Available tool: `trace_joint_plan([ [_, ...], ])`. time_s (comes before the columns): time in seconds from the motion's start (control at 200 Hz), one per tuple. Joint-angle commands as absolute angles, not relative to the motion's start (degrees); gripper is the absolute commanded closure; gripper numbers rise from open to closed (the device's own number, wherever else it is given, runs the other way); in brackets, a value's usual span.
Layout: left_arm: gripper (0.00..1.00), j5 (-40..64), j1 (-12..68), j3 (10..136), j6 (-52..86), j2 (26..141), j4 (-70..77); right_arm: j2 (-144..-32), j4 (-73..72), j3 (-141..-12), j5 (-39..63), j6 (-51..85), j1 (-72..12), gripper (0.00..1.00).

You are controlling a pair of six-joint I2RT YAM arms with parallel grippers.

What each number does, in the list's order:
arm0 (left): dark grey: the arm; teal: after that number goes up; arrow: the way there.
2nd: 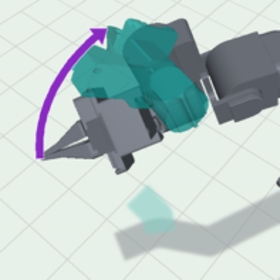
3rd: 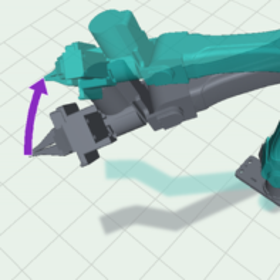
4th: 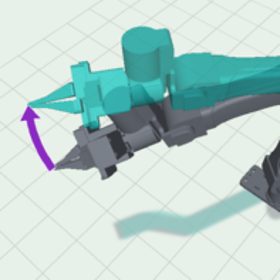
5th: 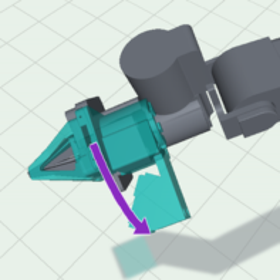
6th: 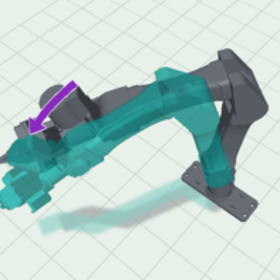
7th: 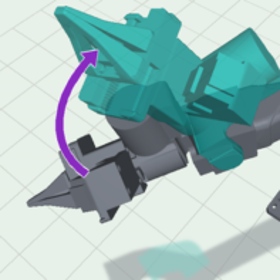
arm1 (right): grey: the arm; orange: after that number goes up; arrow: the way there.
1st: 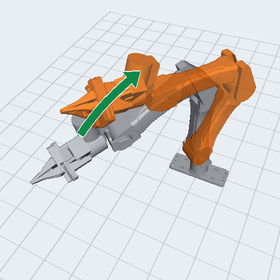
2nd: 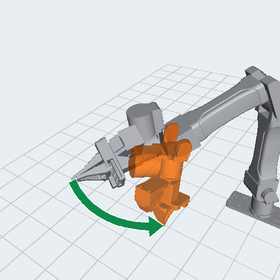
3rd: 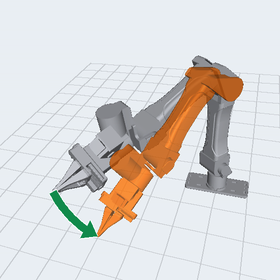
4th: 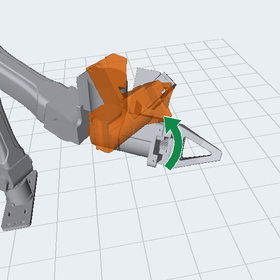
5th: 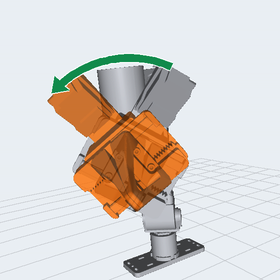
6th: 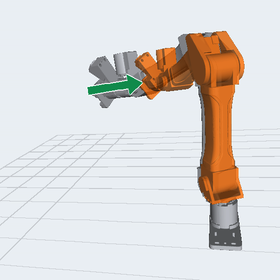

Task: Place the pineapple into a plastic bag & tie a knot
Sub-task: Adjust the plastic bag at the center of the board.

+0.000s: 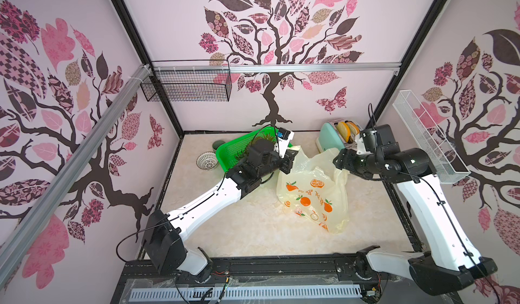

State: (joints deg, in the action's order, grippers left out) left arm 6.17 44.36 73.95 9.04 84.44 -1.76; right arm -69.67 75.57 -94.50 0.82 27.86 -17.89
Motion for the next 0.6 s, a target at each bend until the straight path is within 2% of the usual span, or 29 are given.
trace_joint_plan([
  [0.0,1.0,5.4,44.7,74.0,9.2,83.8,-0.9,-68.3,75.3,-92.7,-1.0,27.9,-18.2,0.4],
  [0.055,1.0,5.3,44.7,74.1,9.2,83.7,-0.8,-69.0,74.8,-93.1,-2.0,27.1,-18.2,0.47],
  [0.11,1.0,5.0,44.7,74.2,9.3,83.6,-0.2,-70.0,74.2,-94.1,-2.7,26.0,-18.2,0.58],
  [0.185,1.0,4.2,44.7,75.2,9.5,84.1,1.3,-71.3,72.4,-96.2,-3.6,24.2,-18.2,0.9],
  [0.22,1.0,3.5,44.7,76.2,9.4,84.6,2.4,-72.0,71.3,-98.2,-3.8,23.2,-18.2,1.0],
  [0.355,1.0,0.2,44.6,84.9,7.8,87.5,6.3,-73.8,65.9,-111.1,-0.6,15.2,-18.2,1.0],
  [0.425,1.0,0.3,44.7,88.5,7.1,87.4,11.5,-71.2,58.2,-113.2,1.9,10.1,-18.2,1.0],
  [0.505,1.0,1.5,44.8,86.9,7.3,84.8,16.8,-63.4,45.0,-104.3,6.8,5.3,-18.2,1.0],
  [0.59,1.0,2.0,45.0,78.8,8.5,80.9,18.4,-51.7,32.5,-84.8,10.6,4.4,-18.1,1.0],
])
